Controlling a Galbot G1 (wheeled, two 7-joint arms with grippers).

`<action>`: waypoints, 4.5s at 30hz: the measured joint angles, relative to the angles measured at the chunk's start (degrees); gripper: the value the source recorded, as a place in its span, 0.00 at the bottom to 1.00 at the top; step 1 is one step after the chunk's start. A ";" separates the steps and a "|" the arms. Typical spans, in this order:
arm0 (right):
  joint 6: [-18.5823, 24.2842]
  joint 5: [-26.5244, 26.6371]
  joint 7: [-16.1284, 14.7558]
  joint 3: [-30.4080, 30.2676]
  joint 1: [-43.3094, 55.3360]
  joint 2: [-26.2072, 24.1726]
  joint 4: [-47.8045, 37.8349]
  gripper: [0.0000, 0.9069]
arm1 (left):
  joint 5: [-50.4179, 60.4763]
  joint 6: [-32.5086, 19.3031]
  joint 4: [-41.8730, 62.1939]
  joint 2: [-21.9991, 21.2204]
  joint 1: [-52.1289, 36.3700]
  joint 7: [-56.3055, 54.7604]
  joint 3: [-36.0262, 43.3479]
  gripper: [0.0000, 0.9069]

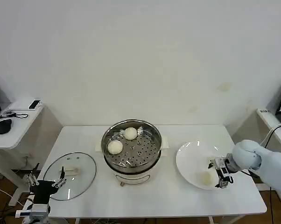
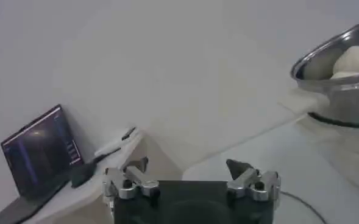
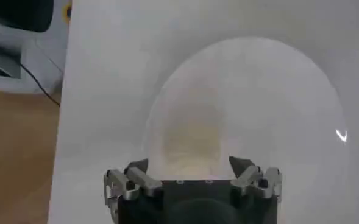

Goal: Take steamed baozi put them in steamer then cover it.

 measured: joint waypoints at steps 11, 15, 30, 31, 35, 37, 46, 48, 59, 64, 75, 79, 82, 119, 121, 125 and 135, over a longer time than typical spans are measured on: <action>-1.43 0.59 -0.78 0.10 -0.30 2.29 -2.30 0.77 | 0.43 -0.14 0.11 -0.13 -0.11 -0.21 -0.05 1.00; -2.05 0.75 -1.15 -0.04 -0.23 2.44 -2.46 0.71 | 0.58 -0.14 -0.07 -0.25 -0.03 -0.23 0.12 1.00; -2.36 1.95 -2.99 -0.58 4.29 2.62 -3.57 0.68 | 0.71 -0.16 -0.33 -0.15 -0.50 -0.30 0.81 1.00; -2.38 2.21 -3.08 -0.52 5.15 2.84 -3.83 0.69 | 0.71 -0.15 -0.22 -0.07 -0.56 -0.29 0.83 1.00; -2.59 3.55 -3.26 -0.58 9.22 4.14 -4.93 0.69 | 0.69 -0.15 -0.06 0.08 -0.79 -0.29 0.83 1.00; -2.75 4.35 -3.32 -1.03 11.57 5.07 -5.46 0.69 | 0.61 -0.15 -0.19 0.09 -0.79 -0.28 0.71 1.00; -3.26 8.89 -2.48 -6.47 25.20 12.47 -7.96 0.69 | 0.45 -0.16 -1.03 -0.09 -0.20 -0.28 -0.14 1.00; -3.27 10.03 -2.33 -8.06 28.29 14.71 -8.13 0.69 | 0.45 -0.17 -1.17 -0.24 -0.18 -0.33 -0.24 1.00; -1.36 14.51 -2.07 -15.47 37.24 26.50 -5.88 0.69 | 0.47 -0.16 -1.50 -0.67 0.30 -0.31 -1.40 1.00; 0.73 14.42 -2.01 -17.67 38.21 31.13 -5.23 0.69 | 0.49 -0.10 -1.74 -1.02 0.33 -0.27 -1.77 1.00; 7.43 10.92 -2.84 -22.47 37.76 39.17 -3.82 0.69 | -0.01 -0.18 -2.30 -1.94 0.92 -0.30 -3.22 1.00; 10.22 9.49 -3.36 -23.94 37.40 41.04 -3.86 0.69 | -0.21 -0.19 -2.35 -2.21 1.00 -0.40 -3.79 1.00; 12.05 8.33 -3.63 -24.70 37.15 41.80 -3.96 0.69 | -0.26 -0.21 -2.37 -2.45 1.15 -0.43 -3.93 1.00; 15.98 7.12 -3.18 -20.62 38.72 34.65 -5.94 1.00 | -0.45 -0.11 -2.62 -1.22 0.86 -0.49 -3.80 1.00; 14.69 7.44 -3.23 -20.06 38.78 33.02 -5.96 1.00 | -0.50 -0.10 -2.62 -1.01 0.71 -0.44 -3.63 1.00; 11.35 7.85 -3.51 -18.65 38.35 29.04 -5.64 1.00 | -0.50 -0.08 -2.32 -0.47 0.26 -0.41 -2.99 1.00; 5.59 4.89 -3.74 -15.14 33.86 16.31 -3.94 1.00 | -0.44 -0.08 -1.77 0.14 -0.77 -0.33 -1.01 1.00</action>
